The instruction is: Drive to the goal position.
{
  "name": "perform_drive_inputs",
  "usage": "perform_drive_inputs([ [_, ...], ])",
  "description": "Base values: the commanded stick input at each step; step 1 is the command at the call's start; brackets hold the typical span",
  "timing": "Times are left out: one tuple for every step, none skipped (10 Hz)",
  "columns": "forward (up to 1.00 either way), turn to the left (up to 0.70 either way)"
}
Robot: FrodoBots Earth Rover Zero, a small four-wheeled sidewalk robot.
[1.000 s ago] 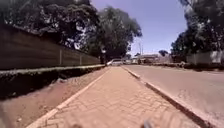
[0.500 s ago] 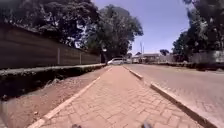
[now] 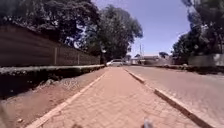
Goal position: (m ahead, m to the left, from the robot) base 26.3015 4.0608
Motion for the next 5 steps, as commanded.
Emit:
perform_drive_inputs([
  [0.7, 0.0],
  [0.7, 0.0],
  [0.7, 0.0],
  [0.7, -0.01],
  [0.7, -0.06],
])
